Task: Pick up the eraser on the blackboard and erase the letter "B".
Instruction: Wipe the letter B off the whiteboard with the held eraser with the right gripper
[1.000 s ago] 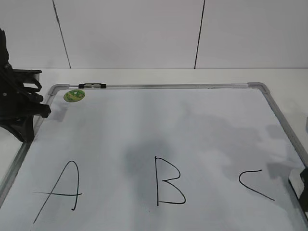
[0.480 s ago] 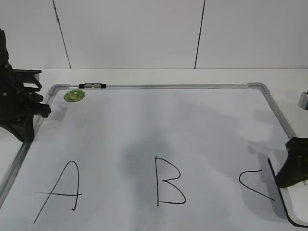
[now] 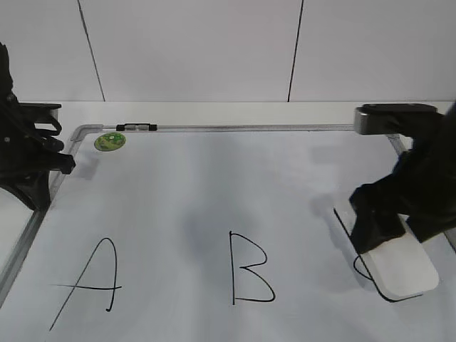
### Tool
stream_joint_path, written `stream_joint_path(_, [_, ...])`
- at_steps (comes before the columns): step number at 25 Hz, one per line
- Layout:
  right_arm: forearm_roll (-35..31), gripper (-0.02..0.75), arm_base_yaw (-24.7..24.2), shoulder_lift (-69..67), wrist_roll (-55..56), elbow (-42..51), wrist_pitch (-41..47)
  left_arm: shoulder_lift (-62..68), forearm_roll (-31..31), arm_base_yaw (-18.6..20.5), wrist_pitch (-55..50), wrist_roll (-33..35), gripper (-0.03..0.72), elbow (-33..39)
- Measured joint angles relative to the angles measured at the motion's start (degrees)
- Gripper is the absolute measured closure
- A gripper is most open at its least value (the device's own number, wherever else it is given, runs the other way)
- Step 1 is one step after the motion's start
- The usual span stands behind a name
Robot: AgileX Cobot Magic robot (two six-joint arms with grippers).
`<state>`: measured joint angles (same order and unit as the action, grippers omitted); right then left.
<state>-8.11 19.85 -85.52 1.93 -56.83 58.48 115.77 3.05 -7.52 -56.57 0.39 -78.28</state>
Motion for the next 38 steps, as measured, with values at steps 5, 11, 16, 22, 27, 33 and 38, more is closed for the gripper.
stream_joint_path(5, [4.51, 0.206, 7.36, -8.90, 4.28, -9.08, 3.82, 0.00, 0.00, 0.00, -0.11, 0.00, 0.643, 0.00])
stream_joint_path(11, [3.81, 0.206, 9.75, -18.06, 4.79, -15.73, 4.03, 0.00, 0.11, 0.00, -0.11, 0.00, 0.643, 0.00])
stream_joint_path(16, [3.57, 0.206, 9.75, -22.75, 4.90, -17.12, 4.13, 0.00, 0.20, 0.00, -0.21, 0.00, 0.643, 0.00])
stream_joint_path(22, [1.98, 0.206, 10.64, -24.29, 4.41, -17.79, 4.21, 0.00, 0.20, 0.00, -0.29, 0.00, 0.643, 0.00])
stream_joint_path(27, [-0.54, 0.206, 15.17, -24.53, 3.34, -18.03, 0.60, 0.00, 0.20, 0.00, -0.43, 0.00, 0.643, 0.00])
stream_joint_path(33, [-3.45, 0.207, 22.50, -24.75, 2.92, -18.15, -3.24, 0.00, 0.20, 0.00, -0.47, 0.00, 0.643, 0.00])
stream_joint_path(38, [-4.98, 0.207, 26.81, -24.96, 2.94, -18.15, -4.90, 0.00, 0.20, 0.00, -0.47, 0.00, 0.643, 0.00])
